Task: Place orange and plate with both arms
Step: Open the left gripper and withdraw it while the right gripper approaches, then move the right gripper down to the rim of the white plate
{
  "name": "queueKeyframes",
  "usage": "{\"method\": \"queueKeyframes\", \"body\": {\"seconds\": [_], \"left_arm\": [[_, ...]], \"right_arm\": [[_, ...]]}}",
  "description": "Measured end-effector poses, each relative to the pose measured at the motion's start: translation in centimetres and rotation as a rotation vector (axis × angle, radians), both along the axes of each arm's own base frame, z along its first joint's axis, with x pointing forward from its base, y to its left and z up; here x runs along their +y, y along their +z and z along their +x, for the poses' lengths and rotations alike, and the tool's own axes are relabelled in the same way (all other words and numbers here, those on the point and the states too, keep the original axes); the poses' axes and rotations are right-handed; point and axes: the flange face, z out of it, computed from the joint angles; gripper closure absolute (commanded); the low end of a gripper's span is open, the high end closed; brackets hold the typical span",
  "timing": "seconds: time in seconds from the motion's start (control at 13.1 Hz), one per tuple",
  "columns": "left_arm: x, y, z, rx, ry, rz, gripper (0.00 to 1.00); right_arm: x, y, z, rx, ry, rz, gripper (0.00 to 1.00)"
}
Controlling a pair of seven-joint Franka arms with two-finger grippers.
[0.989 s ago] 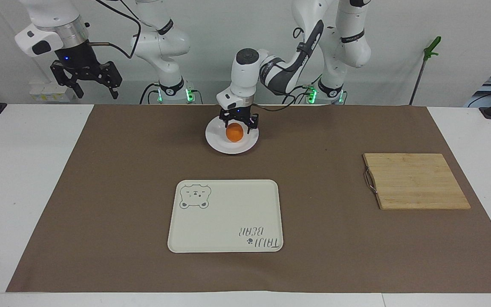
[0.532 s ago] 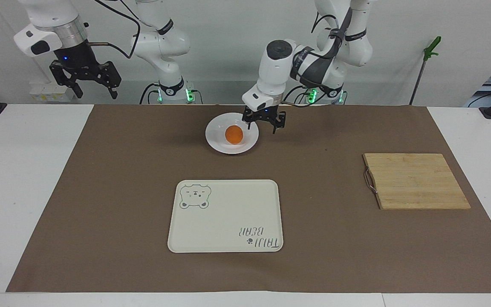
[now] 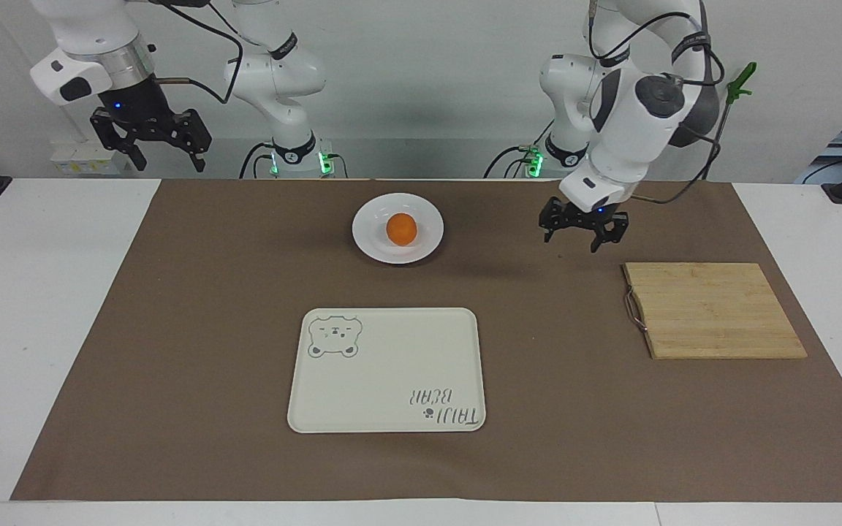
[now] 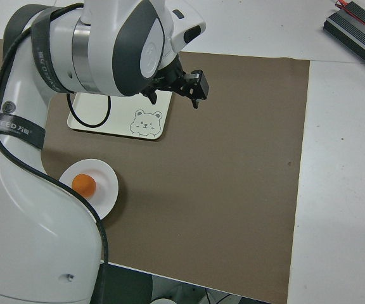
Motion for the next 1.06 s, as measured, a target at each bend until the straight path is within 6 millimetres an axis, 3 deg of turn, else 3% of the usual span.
{"method": "queueKeyframes", "body": {"seconds": [0.38,0.53,0.84,1.06], "left_arm": [[4.2,11.5,1.4,-0.049,0.016,0.028,0.0],[5.0,14.9,1.1,-0.061,0.024,0.035,0.0],[7.3,17.9,1.8,-0.039,0.063,0.043,0.0],[7.7,17.8,2.6,-0.022,0.07,0.055,0.0]], "right_arm": [[1.7,-3.9,0.3,0.055,0.003,0.149,0.0],[2.3,-5.8,0.3,0.079,-0.002,0.202,0.0],[4.0,-9.7,0.3,0.121,-0.019,0.324,0.0],[5.8,-12.4,0.0,0.146,-0.02,0.412,0.0]]}}
